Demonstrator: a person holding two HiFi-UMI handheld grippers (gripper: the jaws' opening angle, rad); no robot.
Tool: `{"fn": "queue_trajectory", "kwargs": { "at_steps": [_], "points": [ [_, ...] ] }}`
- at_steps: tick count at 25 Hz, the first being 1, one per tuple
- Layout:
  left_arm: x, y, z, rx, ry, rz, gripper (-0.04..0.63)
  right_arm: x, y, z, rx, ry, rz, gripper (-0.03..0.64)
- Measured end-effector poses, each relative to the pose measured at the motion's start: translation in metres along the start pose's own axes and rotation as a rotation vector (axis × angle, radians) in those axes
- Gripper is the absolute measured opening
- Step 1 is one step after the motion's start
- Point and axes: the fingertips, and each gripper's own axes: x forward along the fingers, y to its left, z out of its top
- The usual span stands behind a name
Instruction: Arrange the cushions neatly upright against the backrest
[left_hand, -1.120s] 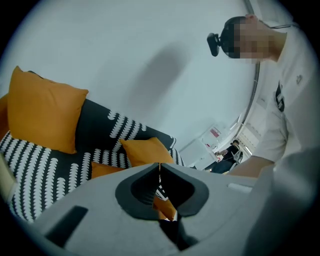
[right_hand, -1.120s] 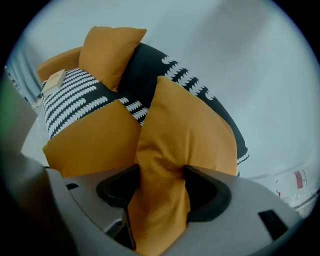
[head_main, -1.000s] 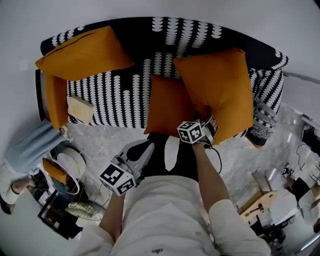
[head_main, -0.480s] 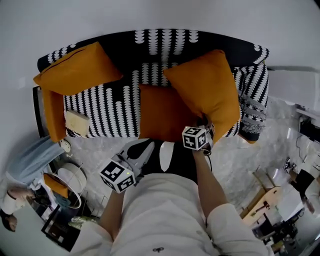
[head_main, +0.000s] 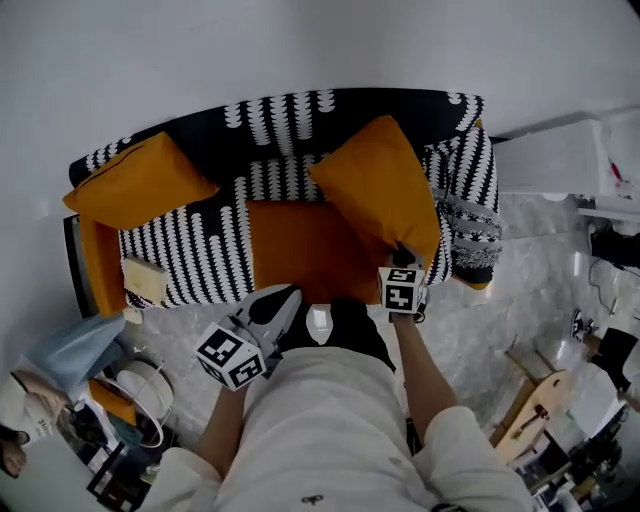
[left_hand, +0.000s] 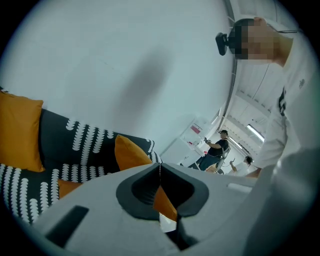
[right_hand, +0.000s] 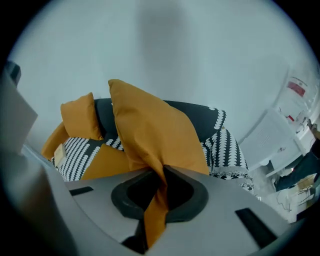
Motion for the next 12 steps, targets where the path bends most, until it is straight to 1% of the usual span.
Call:
{"fn": "queue_trajectory", "kwargs": {
  "at_steps": [5, 8, 10, 12],
  "points": [
    [0.025, -0.028, 0.001, 0.014, -0.02, 0.008, 0.009, -0.024, -0.045, 0.005, 0.092, -0.035, 0.084, 0.035],
    [0.042, -0.044, 0.0, 0.025, -0.028, 0.01, 0.009, -0.039, -0.073, 0.007, 0.117, -0.048, 0.124, 0.032],
    [0.053, -0.055, -0.002, 0.028, -0.034, 0.008, 0.009, -0.047, -0.083, 0.008, 0.111, -0.059, 0.184, 0.032],
    [0.061, -0.063, -0.005, 0.03, -0.036, 0.008, 0.009, -0.05, -0.088, 0.007, 0.092, -0.069, 0.272, 0.032]
  ]
}}
